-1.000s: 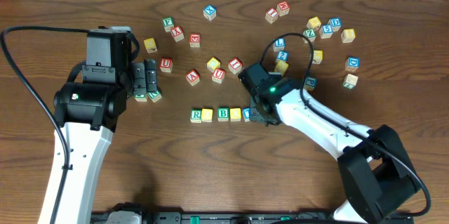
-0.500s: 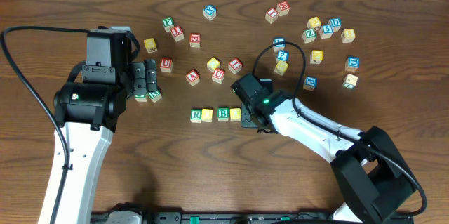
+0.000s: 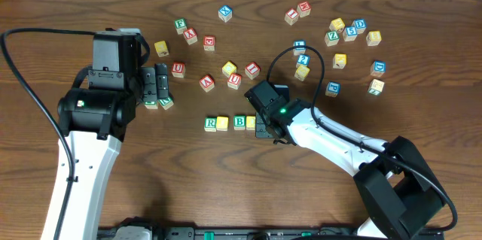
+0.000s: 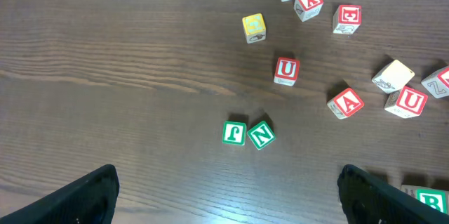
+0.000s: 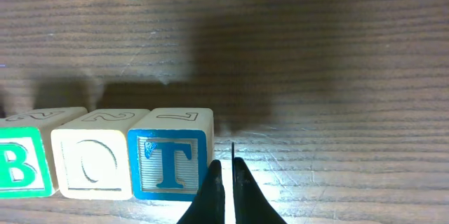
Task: Spell out ROBOT
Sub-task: 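Raise the right gripper and move it aside to the right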
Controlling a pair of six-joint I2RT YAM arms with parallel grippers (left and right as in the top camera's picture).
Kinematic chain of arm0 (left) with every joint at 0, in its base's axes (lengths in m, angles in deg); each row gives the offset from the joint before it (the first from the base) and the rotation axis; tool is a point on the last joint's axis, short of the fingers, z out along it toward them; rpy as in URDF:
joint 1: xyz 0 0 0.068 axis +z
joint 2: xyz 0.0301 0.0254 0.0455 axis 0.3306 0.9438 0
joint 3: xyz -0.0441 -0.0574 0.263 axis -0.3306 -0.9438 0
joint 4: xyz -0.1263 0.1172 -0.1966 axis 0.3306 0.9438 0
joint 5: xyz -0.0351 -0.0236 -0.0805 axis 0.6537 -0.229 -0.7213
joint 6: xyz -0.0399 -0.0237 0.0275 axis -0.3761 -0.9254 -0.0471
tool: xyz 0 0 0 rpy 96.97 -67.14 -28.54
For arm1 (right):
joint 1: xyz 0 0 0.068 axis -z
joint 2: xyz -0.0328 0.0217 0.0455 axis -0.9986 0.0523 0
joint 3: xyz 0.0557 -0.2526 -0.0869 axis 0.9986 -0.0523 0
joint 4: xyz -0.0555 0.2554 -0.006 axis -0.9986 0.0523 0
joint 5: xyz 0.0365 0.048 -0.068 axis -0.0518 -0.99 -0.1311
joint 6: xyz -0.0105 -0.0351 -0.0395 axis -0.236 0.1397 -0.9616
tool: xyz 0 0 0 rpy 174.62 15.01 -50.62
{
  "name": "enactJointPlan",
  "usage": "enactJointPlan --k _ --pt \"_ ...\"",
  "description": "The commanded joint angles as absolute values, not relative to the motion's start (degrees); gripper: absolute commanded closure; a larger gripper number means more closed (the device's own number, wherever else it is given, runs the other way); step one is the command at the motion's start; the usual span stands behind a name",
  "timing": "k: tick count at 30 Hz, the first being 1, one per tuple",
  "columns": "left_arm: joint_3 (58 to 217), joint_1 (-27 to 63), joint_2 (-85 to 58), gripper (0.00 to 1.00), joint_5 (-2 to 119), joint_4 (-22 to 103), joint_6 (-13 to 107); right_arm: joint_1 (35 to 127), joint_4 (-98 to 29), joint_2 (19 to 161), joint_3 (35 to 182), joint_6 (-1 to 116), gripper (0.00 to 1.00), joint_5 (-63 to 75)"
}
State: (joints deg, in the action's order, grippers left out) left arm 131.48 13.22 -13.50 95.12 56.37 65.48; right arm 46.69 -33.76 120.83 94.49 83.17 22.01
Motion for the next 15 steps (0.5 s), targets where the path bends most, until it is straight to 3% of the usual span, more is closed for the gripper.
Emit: enactJointPlan --k 1,15 --pt "132.4 13.5 -13.5 0.02 95.7 56.5 66.5 46.3 -34.5 120.9 94.2 83.9 0.99 23.1" --pt "132.4 13.5 -13.5 0.02 95.7 56.5 66.5 46.3 -35.3 120.9 94.2 83.7 0.99 22.7"
